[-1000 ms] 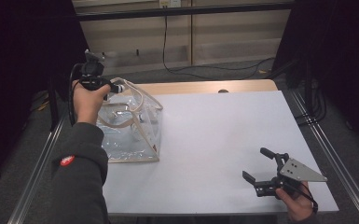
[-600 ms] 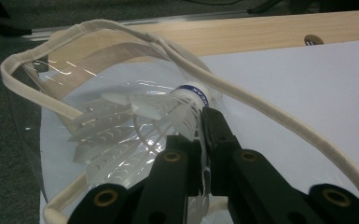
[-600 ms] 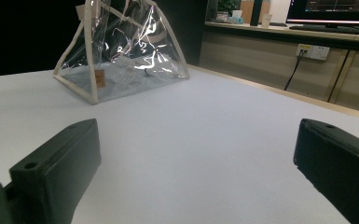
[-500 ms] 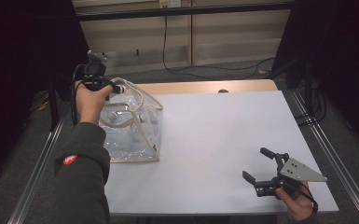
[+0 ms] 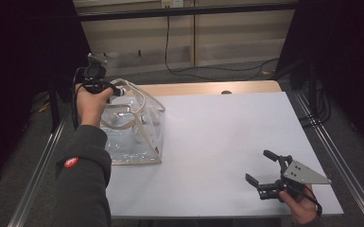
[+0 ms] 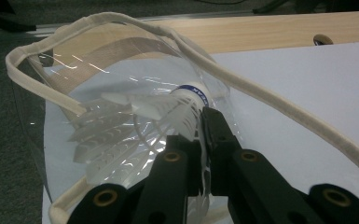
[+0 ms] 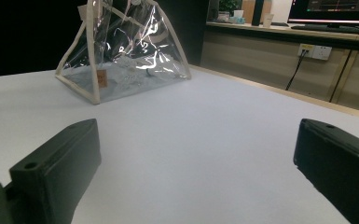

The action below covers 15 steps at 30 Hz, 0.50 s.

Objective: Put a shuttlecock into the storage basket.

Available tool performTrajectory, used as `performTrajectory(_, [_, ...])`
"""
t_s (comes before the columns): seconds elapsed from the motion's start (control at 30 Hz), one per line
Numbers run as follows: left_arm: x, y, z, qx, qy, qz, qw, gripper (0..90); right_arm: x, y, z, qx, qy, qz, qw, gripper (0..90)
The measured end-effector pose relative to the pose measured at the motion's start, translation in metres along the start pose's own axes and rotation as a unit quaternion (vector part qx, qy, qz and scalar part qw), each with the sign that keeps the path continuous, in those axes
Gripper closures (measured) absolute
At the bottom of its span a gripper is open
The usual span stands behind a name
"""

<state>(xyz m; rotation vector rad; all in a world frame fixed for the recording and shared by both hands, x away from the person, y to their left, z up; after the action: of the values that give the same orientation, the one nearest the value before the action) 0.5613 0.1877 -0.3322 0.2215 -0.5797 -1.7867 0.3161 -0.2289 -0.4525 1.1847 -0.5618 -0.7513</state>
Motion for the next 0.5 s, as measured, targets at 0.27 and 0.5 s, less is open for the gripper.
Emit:
performTrajectory(0.27, [0.0006, 0.0024, -0.0048, 0.004, -0.001, 0.001, 1.0000, 87.6, 0.0005, 0.0000, 0.0000, 0.001, 0.000, 0.001, 1.0000, 0.3])
performTrajectory(0.5, [-0.0010, 0.0012, -0.0102, 0.000, -0.002, 0.001, 1.0000, 87.5, 0.0005, -0.0003, 0.0004, 0.000, 0.001, -0.001, 1.0000, 0.3])
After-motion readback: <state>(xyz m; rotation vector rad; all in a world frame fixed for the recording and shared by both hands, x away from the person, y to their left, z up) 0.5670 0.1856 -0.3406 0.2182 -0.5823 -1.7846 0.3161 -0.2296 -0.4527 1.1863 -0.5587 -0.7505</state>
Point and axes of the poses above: each handheld gripper's, and its own axes: z roughly backward along the jaws, y roughly out of its top, x roughly to its right, the point moved 9 cm from there along -z, roughly forward along the jaws, and after that the axes turned 8 degrees about -x, right-handed, at the moved point
